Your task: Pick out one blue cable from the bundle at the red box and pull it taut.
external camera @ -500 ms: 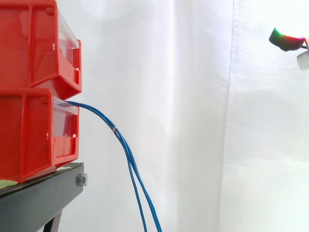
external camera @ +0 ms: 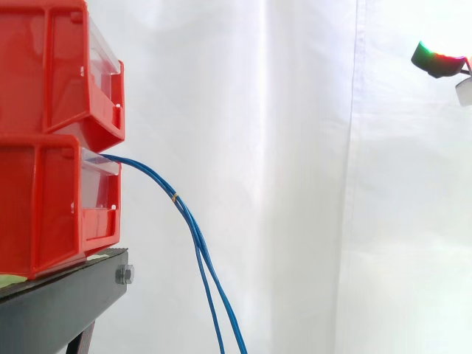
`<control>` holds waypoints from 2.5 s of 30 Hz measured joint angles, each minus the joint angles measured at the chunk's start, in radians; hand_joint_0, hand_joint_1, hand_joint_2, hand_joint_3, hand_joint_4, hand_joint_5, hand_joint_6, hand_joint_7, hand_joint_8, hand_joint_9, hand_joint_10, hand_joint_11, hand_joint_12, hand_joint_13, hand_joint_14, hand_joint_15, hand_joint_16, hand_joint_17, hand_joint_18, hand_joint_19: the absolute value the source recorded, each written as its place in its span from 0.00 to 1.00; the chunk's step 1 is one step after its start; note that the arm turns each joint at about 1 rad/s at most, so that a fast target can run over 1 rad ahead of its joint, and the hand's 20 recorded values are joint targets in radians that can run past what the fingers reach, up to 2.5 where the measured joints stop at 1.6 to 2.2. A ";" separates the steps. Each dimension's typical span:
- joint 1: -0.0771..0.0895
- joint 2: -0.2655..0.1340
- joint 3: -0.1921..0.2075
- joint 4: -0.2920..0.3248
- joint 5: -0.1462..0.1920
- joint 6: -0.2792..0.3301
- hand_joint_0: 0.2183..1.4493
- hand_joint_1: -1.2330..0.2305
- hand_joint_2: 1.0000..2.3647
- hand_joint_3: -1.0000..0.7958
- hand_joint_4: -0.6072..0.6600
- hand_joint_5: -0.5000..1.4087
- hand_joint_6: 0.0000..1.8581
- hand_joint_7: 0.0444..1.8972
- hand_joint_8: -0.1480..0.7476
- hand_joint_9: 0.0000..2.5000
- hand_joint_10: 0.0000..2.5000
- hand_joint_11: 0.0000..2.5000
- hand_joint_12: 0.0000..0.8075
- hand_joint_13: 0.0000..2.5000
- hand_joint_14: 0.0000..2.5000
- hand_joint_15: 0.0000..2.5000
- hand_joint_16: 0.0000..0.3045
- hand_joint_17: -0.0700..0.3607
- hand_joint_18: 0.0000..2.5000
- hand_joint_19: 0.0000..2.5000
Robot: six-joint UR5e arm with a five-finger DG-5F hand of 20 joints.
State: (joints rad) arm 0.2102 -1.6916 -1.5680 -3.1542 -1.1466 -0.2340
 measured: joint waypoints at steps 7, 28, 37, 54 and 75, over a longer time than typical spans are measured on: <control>-0.003 0.000 0.000 -0.026 -0.001 0.000 0.27 0.46 0.00 0.29 0.60 0.15 0.27 0.34 0.42 0.25 0.00 0.08 0.33 0.20 0.00 0.05 0.12 0.36 0.17 0.20; -0.016 -0.104 -0.012 0.051 0.000 -0.019 0.27 0.46 0.00 0.29 0.60 0.15 0.27 0.34 0.43 0.25 0.00 0.08 0.34 0.20 0.00 0.05 0.12 0.36 0.17 0.20; -0.020 -0.258 -0.010 0.254 0.033 -0.051 0.26 0.46 0.00 0.28 0.60 0.15 0.27 0.34 0.43 0.24 0.00 0.08 0.34 0.20 0.00 0.05 0.12 0.36 0.17 0.20; -0.015 -0.361 0.007 0.568 0.141 -0.280 0.26 0.46 0.00 0.28 0.60 0.15 0.27 0.34 0.43 0.24 0.00 0.08 0.34 0.20 0.00 0.05 0.12 0.36 0.17 0.20; -0.012 -0.549 0.154 0.632 0.048 -0.184 0.26 0.46 0.00 0.28 0.60 0.15 0.27 0.34 0.43 0.24 0.00 0.08 0.34 0.20 0.00 0.06 0.12 0.36 0.17 0.20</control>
State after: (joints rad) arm 0.1977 -2.2408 -1.4138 -2.5218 -1.0989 -0.4178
